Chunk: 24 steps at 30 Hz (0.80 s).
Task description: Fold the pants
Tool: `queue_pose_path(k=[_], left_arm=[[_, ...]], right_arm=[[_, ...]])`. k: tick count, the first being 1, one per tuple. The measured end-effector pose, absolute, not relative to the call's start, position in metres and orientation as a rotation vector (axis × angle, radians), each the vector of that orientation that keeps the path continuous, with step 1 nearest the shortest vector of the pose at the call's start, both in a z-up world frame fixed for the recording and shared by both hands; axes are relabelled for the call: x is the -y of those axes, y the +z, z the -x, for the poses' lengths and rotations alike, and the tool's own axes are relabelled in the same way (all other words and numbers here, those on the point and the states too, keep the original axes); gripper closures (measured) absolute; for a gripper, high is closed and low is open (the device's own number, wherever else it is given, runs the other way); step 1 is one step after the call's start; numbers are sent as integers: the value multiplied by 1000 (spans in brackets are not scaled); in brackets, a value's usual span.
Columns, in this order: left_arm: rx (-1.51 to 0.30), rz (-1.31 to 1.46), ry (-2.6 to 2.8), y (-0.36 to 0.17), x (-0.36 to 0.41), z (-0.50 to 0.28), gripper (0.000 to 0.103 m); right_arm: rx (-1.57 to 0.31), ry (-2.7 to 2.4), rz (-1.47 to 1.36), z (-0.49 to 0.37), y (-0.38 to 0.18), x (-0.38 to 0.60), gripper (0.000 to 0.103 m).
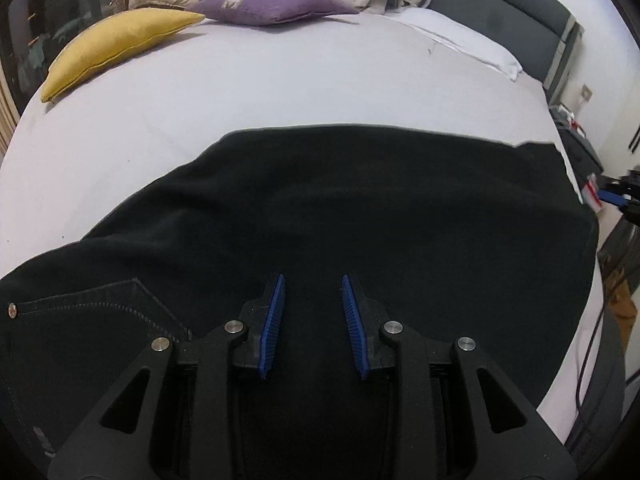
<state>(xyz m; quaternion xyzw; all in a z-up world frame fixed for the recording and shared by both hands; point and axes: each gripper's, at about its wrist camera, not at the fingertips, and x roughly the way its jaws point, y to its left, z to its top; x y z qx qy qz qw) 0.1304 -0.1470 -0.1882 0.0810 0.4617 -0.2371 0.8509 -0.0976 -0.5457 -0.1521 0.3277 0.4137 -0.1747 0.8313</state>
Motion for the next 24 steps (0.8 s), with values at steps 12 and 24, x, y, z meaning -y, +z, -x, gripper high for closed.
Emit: queue_pose_path(k=[12,24], left_arm=[[-918,-262,-528,-159,126,-112,74],[-1072,-268,-556,-190,186,-247,74]], right_arm=[[-1001,-586,-643,135,-163,576,97],[-1088,-175,-590,43,-190,496,89]])
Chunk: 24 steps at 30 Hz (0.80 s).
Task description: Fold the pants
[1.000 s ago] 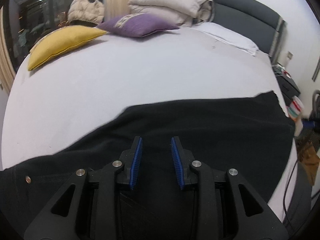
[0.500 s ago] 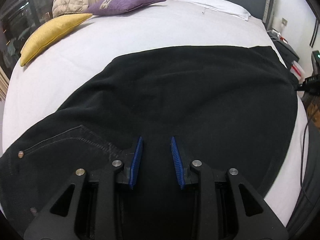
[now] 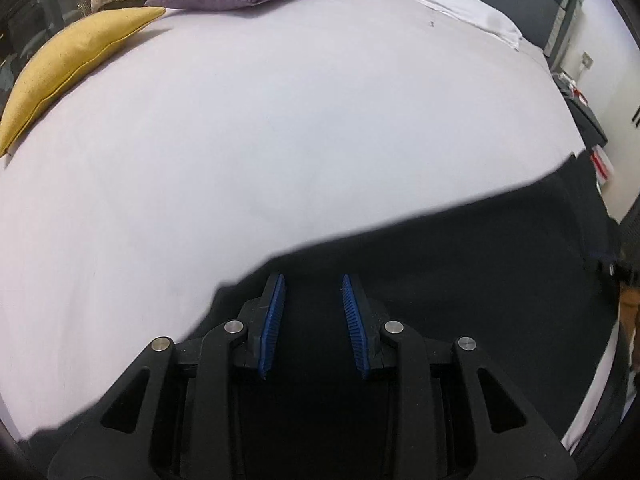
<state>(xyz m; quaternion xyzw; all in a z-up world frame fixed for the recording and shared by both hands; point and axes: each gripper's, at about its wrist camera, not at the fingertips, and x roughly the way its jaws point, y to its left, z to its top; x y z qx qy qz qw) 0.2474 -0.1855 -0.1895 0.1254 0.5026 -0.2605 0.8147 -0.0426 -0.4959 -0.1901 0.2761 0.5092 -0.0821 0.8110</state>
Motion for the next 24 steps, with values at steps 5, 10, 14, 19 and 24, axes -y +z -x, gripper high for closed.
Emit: queue_pose_path(k=[5,10,14,19,24], left_arm=[[-1055,-214,-505,-193,186,-272,71],[-953,-168,-450,-162,159,-228,71],[-953,-212,-427,-171,130,-180,67],[-961,-118,-377,-177,77,-138,60],[-833,-56,-230,-145,16,-99,57]], right_arm=[[-1139,-287,-469,62,-173,505,85],[-985,-87,-517,55,-125,451,47],[-1108,33,-546,28,-166,416,41],[-1185,-76,-462,45,-182,413,62],[-1076,28,-420,34,-132,381,60]])
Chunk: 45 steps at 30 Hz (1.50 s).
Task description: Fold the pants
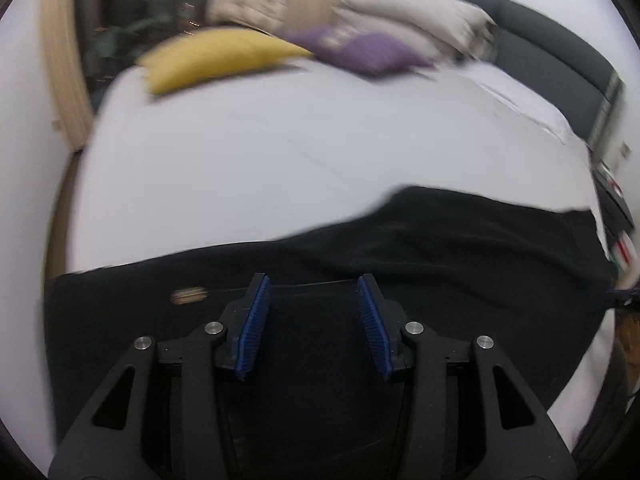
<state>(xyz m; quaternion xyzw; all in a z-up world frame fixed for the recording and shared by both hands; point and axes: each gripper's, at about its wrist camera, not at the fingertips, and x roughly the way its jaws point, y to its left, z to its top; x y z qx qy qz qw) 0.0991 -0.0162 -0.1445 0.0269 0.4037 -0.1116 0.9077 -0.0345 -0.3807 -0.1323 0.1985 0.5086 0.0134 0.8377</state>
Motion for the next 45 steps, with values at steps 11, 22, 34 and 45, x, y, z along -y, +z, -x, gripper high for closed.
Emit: queue_pose_path(k=[11,22,34,45], left_arm=[[-857,-128,-240,-180,-50,-100,55],[-838,-123,-118,-180,-87,-105,45],[-864,-148,-122,-155,-8,-106,44],[-884,-215,-67,-155,20,-93,34]], right_arm=[[-1240,69,-295,20,-189,328,50],[-1178,120,-499,-6,-212,314,38],[-916,-51,-830,36,-192,476,23],[-777,-429,-962,123,-209,559,29]])
